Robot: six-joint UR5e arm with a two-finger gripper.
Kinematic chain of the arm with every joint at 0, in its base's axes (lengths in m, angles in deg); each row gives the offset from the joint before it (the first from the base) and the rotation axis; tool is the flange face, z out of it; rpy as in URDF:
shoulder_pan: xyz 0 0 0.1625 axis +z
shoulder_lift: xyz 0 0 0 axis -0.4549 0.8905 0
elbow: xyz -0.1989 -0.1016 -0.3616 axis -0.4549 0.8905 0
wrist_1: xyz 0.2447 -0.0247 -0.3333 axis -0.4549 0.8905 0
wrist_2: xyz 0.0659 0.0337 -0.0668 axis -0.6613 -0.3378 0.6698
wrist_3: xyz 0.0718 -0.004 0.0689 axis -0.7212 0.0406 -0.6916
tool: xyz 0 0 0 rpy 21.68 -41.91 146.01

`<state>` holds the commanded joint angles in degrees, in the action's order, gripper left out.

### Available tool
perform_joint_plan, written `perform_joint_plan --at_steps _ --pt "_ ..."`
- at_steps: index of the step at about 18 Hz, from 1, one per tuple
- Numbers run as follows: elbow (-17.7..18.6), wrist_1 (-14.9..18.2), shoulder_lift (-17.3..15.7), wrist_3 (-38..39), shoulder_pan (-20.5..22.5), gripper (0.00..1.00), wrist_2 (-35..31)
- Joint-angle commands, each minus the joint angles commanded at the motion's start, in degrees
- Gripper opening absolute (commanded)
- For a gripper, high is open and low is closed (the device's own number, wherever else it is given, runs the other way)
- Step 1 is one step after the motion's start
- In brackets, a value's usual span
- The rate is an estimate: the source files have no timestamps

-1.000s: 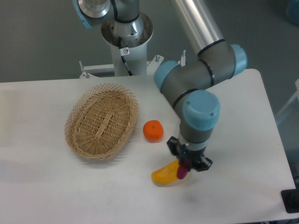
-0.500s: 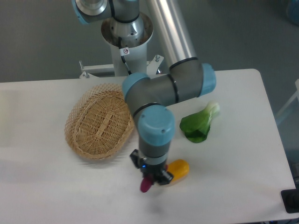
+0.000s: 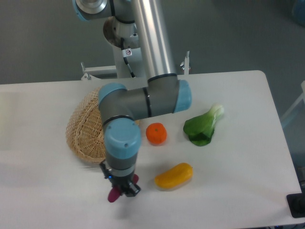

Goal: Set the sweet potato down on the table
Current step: 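Carry the held sweet potato past the pepper toward the basket's front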

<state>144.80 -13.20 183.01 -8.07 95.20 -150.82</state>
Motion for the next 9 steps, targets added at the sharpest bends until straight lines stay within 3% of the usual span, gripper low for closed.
perform_joint_plan --at_steps 5,6,9 --pt "1.1 -1.1 0.2 0.0 -2.0 0.28 -0.2" --pt "1.1 -1.0 0.3 0.0 -2.2 0.32 -0.2" --pt "1.1 -1.0 0.6 0.2 -3.2 0.57 -0.2"
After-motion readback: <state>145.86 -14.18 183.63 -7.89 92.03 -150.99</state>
